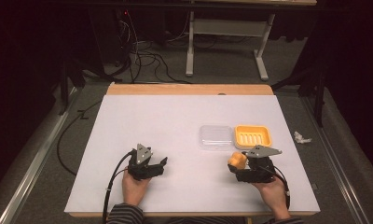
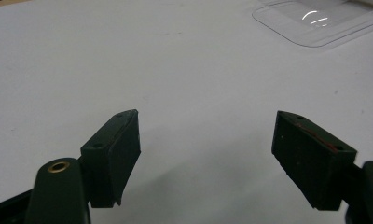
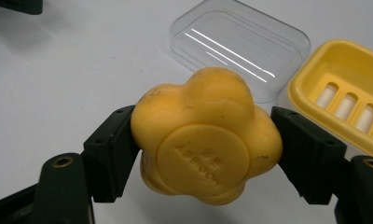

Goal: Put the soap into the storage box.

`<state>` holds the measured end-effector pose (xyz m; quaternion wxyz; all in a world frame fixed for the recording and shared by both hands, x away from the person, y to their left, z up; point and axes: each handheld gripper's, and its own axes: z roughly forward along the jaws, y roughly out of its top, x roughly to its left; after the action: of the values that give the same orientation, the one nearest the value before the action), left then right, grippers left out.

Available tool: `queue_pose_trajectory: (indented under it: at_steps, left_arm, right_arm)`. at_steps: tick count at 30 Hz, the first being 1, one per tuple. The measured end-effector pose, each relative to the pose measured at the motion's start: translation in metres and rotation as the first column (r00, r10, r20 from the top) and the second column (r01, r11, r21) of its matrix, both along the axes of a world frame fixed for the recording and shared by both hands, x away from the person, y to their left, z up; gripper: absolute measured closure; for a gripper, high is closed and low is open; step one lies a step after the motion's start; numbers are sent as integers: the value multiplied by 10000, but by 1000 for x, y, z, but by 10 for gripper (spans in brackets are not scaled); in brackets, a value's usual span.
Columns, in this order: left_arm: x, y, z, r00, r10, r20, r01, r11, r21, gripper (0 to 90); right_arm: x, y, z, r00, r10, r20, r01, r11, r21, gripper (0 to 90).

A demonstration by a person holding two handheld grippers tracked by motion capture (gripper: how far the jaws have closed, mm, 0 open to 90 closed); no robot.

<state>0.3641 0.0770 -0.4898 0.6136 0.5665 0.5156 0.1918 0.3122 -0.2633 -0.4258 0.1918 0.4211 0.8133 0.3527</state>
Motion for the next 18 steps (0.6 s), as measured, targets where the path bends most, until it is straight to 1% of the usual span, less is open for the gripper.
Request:
queue_pose_trajectory:
  at_steps: [2, 4, 8, 10, 12, 13, 16, 18]
  left_arm:
    - [0, 0, 0, 10000, 10, 28, -11, 10000, 16, 243]
    - [0, 0, 0, 10000, 50, -10, -50, 10000, 3, 243]
    - [1, 0, 0, 10000, 72, -10, -72, 10000, -7, 243]
    - [0, 0, 0, 10000, 71, -3, -71, 10000, -13, 243]
    - [0, 0, 0, 10000, 70, 15, -70, 10000, 15, 243]
    - [0, 0, 0, 10000, 66, -9, -66, 10000, -16, 243]
    - [1, 0, 0, 10000, 58, -63, -59, 9999, -82, 243]
    - [0, 0, 0, 10000, 26, -18, -26, 10000, -20, 243]
  right_arm:
    - [1, -2, 2, 10000, -13, 18, 13, 10000, 36, 273]
    - [2, -7, 8, 9998, -66, 165, 64, 9999, 144, 273]
    - [3, -14, 15, 9990, -178, 398, 170, 9997, 193, 274]
    - [3, -19, 17, 9988, -290, 404, 279, 9993, 262, 274]
    - [4, -24, 19, 9987, -417, 279, 409, 9988, 276, 274]
    - [5, -26, 20, 9985, -464, 299, 457, 9987, 238, 274]
    - [5, -33, 24, 9971, -682, 332, 671, 9972, 320, 274]
    - [5, -37, 25, 9958, -818, 417, 801, 9959, 418, 275]
